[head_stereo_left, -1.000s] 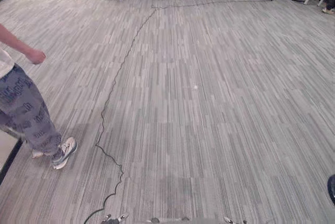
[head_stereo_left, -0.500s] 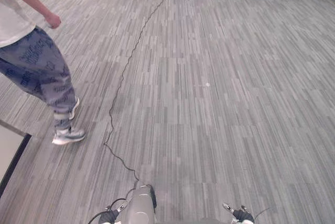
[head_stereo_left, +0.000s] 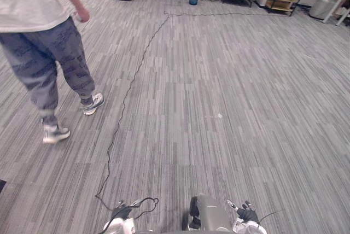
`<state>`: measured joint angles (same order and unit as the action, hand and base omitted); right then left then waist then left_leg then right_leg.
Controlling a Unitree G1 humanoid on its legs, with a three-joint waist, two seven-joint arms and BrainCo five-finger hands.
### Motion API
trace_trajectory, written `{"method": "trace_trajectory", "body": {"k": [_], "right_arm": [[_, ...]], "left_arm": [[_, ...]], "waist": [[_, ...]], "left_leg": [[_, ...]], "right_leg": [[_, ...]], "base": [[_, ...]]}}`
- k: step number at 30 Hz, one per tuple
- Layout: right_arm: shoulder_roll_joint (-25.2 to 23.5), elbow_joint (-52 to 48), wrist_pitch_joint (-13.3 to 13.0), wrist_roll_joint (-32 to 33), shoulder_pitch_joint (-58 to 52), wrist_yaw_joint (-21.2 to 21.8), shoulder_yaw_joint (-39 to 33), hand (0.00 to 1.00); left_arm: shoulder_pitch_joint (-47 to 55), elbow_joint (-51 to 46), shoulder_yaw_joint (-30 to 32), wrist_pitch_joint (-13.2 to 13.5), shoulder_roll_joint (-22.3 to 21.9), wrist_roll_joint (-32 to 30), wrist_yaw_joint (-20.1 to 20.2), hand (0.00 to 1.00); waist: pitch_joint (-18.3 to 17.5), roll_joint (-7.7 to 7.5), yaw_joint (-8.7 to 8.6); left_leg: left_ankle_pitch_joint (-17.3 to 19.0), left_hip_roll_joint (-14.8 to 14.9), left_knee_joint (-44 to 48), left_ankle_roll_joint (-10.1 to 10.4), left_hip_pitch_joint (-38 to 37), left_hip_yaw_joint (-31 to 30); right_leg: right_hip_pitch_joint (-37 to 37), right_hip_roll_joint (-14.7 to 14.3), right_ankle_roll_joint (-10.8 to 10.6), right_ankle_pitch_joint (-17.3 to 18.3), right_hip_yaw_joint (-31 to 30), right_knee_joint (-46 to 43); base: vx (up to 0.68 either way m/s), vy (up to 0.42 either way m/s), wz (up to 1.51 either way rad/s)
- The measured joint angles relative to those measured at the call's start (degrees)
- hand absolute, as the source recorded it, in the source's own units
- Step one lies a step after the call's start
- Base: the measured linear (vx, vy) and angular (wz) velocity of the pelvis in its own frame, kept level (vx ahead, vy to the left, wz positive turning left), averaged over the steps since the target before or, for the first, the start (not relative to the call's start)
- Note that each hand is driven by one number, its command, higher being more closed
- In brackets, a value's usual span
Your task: Pick up cushions and gather them together orderly.
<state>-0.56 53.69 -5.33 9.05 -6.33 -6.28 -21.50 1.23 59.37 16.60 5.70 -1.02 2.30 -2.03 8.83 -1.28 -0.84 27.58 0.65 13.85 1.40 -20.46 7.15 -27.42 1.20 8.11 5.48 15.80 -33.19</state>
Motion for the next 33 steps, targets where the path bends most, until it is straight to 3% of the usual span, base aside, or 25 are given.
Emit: {"method": "trace_trajectory", "body": {"k": [1,2,3,4,5,6,8,10,11,12,13,14,15,16,17,18,19,20,22,24,25,27,31,32,33], "right_arm": [[1.70,-0.12,0.30,-0.49,0.93,0.25,-0.06,0.00],[1.86,-0.69,0.23,-0.51,1.15,0.27,0.10,0.00],[2.15,-0.94,0.27,-0.36,1.33,0.28,0.00,0.00],[2.76,-1.04,0.30,-0.02,1.65,0.24,0.23,0.00],[2.81,-0.53,0.59,0.08,1.98,-0.08,1.79,0.00],[2.22,0.14,0.83,0.08,2.38,0.15,3.19,0.00],[1.11,1.27,0.87,0.13,2.81,-0.04,4.52,0.00],[0.37,1.23,0.84,0.18,3.14,-0.35,5.96,0.00],[0.36,1.20,0.84,0.23,3.54,-0.40,6.54,0.00],[0.37,1.19,0.84,0.23,3.55,-0.40,6.58,0.00],[-0.04,1.19,0.89,0.10,3.32,-0.38,6.53,0.00],[0.03,1.07,0.91,0.03,3.09,-0.37,6.53,0.00],[-1.21,1.32,1.40,-0.11,2.54,-0.39,6.77,0.00],[-1.99,1.11,1.36,-0.19,1.79,-0.28,7.58,0.00],[-2.32,1.20,1.36,-0.22,1.51,-0.20,8.08,0.00],[-2.92,1.34,1.42,-0.29,1.49,0.00,8.43,0.00],[-2.82,1.21,1.40,-0.50,1.46,0.44,8.46,0.00],[-2.61,0.97,1.24,-0.70,1.60,0.55,8.13,0.00],[-1.06,-0.75,0.37,-2.21,1.31,0.74,8.18,0.00],[-1.09,-1.48,-0.11,-2.25,1.32,0.73,8.16,0.00],[-0.89,-1.52,-0.32,-2.23,1.69,0.74,8.15,0.00],[-0.63,-1.42,-0.41,-2.23,1.99,0.78,8.14,0.00],[-0.59,-0.79,-0.37,-2.27,2.86,1.50,5.89,0.00],[-0.55,-0.46,-0.37,-2.31,2.61,1.53,5.93,0.00],[-0.63,-0.40,-0.28,-2.32,2.37,1.61,5.86,0.00]], "left_arm": [[-0.26,0.91,0.11,-0.19,-1.24,-0.02,-0.01,0.00],[-1.17,0.90,0.46,-0.31,-1.59,-0.07,0.08,0.00],[-1.57,0.78,0.47,-0.38,-1.95,-0.06,0.09,0.00],[-1.56,0.26,0.69,-0.37,-2.29,-0.09,0.02,0.00],[-0.64,-0.52,0.93,-0.36,-1.84,-0.06,-0.06,0.00],[-0.39,-1.51,0.76,-0.35,-0.97,0.00,-0.08,0.00],[0.05,-3.06,-0.20,0.11,0.83,0.11,-0.05,0.00],[0.43,-4.82,-0.25,0.68,1.19,0.90,-0.02,0.00],[0.39,-4.83,-0.50,1.50,0.94,2.01,0.05,0.00],[0.39,-4.83,-0.78,1.65,0.84,2.46,0.02,0.00],[0.42,-4.72,-1.50,2.27,0.52,3.14,-0.17,0.00],[0.53,-4.67,-1.78,2.40,0.62,3.58,-0.15,0.00],[0.73,-4.74,-1.74,2.68,1.98,3.84,-0.03,0.00],[0.72,-4.42,-1.73,2.55,2.96,3.40,-0.03,0.00],[0.68,-4.18,-1.43,2.52,3.32,3.30,-0.03,0.00],[0.67,-3.85,-0.34,2.39,3.70,3.28,-0.13,0.00],[0.59,-3.43,0.51,2.17,3.70,3.34,-0.24,0.00],[0.53,-2.81,0.48,1.73,3.62,3.32,-0.28,0.00],[-0.02,-0.59,0.29,1.09,2.25,3.18,-0.29,0.00],[-0.32,-0.06,0.18,1.06,2.25,3.19,-0.27,0.00],[-0.96,0.18,-0.23,1.04,2.16,2.95,-0.28,0.00],[-1.69,0.98,-0.97,0.98,1.90,2.46,-0.25,0.00],[-1.59,0.93,-3.61,0.94,1.19,2.14,-0.21,0.00],[-1.42,0.88,-3.77,0.97,1.29,1.63,-0.17,0.00],[-1.31,0.90,-3.27,0.84,1.09,1.18,-0.15,0.00]], "waist": [[-0.29,3.13,0.17],[0.43,3.97,0.23],[1.31,4.68,0.13],[2.17,6.11,0.99],[2.76,6.41,2.04],[3.46,5.35,2.65],[4.05,2.33,3.66],[4.20,1.05,4.82],[4.17,1.06,5.32],[4.13,1.18,5.48],[3.90,1.72,5.98],[3.81,1.76,6.16],[2.23,-0.66,7.17],[0.89,-2.91,6.51],[0.33,-3.93,6.52],[0.35,-5.03,6.78],[0.60,-4.87,6.67],[0.84,-4.44,6.66],[1.49,-0.73,6.49],[1.28,-0.55,5.90],[1.36,-0.69,5.24],[1.37,-0.71,4.72],[1.32,-0.87,3.63],[1.10,-1.24,3.58],[0.91,-1.01,3.17]], "left_leg": [[-0.16,3.04,7.79,2.04,1.98,-1.46],[-5.91,3.69,20.63,3.05,7.37,-3.49],[-11.47,3.84,28.09,2.11,10.46,-4.58],[-23.63,4.90,39.07,2.39,15.18,-4.77],[-22.60,6.42,49.67,1.19,20.57,-4.55],[-18.65,6.56,54.69,0.51,25.58,-4.64],[-13.78,5.72,51.01,-0.02,32.50,-4.26],[-11.04,5.06,38.59,0.72,39.11,-5.03],[-11.45,3.67,28.84,1.27,41.65,-5.84],[-11.82,3.35,25.69,1.53,42.30,-6.08],[-15.78,2.98,14.03,1.43,42.51,-6.78],[-19.60,3.03,13.73,1.43,42.43,-6.93],[-19.67,2.21,17.38,0.78,41.42,-4.39],[-16.65,1.63,18.70,-0.30,40.91,-2.11],[-14.63,1.82,19.88,-0.97,40.33,-0.42],[-12.53,2.04,20.91,-2.26,38.63,1.90],[-10.55,2.12,19.55,-3.34,34.73,3.23],[-10.02,2.16,18.08,-3.45,31.81,3.27],[-9.57,3.91,9.27,-3.22,19.69,5.22],[-9.50,3.81,5.03,-3.06,14.46,7.38],[-8.76,3.57,2.31,-1.69,10.68,8.90],[-8.27,2.96,-1.00,-0.83,6.37,10.52],[-6.64,1.38,-5.40,2.05,-0.12,11.13],[-6.04,0.92,-4.54,3.11,-1.23,10.66],[-5.81,1.23,-2.43,3.50,-1.73,9.38]], "right_leg": [[1.29,-1.58,0.52,3.29,1.27,-2.23],[2.92,-2.44,0.31,7.16,1.20,-3.20],[5.07,-3.43,0.24,8.56,0.48,-2.41],[9.15,-5.63,0.48,9.73,-1.40,-0.08],[14.02,-7.64,1.36,10.75,-3.67,2.73],[19.32,-8.15,1.73,11.02,-6.08,4.99],[27.03,-7.69,1.74,11.02,-11.03,10.16],[34.11,-6.86,1.52,11.14,-17.30,15.86],[36.99,-5.49,-0.06,12.11,-21.00,17.32],[37.80,-5.03,-0.54,12.65,-22.32,17.43],[41.09,-4.29,-1.29,15.03,-27.32,17.37],[41.79,-4.06,-2.02,15.83,-28.72,17.10],[42.28,-1.54,-4.72,17.56,-32.38,14.16],[40.80,0.21,-5.52,17.14,-33.25,10.71],[39.17,0.53,-7.11,16.27,-34.24,6.77],[36.08,0.54,-11.42,13.82,-35.21,-1.16],[32.23,0.01,-17.20,12.24,-34.80,-10.27],[30.34,-0.54,-18.52,12.36,-33.57,-14.37],[21.62,-1.92,-15.61,13.90,-22.16,-23.78],[16.82,-1.25,-13.76,14.84,-14.29,-22.25],[13.93,-0.61,-12.13,15.59,-8.29,-17.78],[10.78,-0.33,-10.32,14.62,-2.12,-10.39],[5.57,-1.94,-3.32,5.35,6.22,6.36],[5.45,-2.34,0.61,2.83,8.05,9.72],[5.88,-2.94,6.01,-2.37,7.95,10.19]], "base": [[0.85,-0.119,0.24],[0.85,-0.146,0.12],[0.82,-0.164,-0.15],[0.81,-0.117,-0.76],[0.95,-0.073,-1.11],[0.79,-0.027,-1.06],[0.76,-0.019,-0.97],[0.94,0.111,-1.41],[0.70,0.175,-1.37],[0.88,0.338,-1.72],[0.45,0.203,-1.32],[0.91,0.457,-1.76],[0.76,0.364,-1.09],[0.91,0.423,-1.10],[0.59,0.234,-0.87],[0.65,0.311,-1.11],[0.50,0.251,-1.13],[0.64,0.357,-1.19],[0.50,0.285,-1.21],[0.41,0.207,-0.67],[0.41,0.187,-0.43],[0.49,0.196,-0.34],[0.51,0.091,-0.08],[0.62,-0.026,0.19],[0.68,-0.067,0.16]]}}
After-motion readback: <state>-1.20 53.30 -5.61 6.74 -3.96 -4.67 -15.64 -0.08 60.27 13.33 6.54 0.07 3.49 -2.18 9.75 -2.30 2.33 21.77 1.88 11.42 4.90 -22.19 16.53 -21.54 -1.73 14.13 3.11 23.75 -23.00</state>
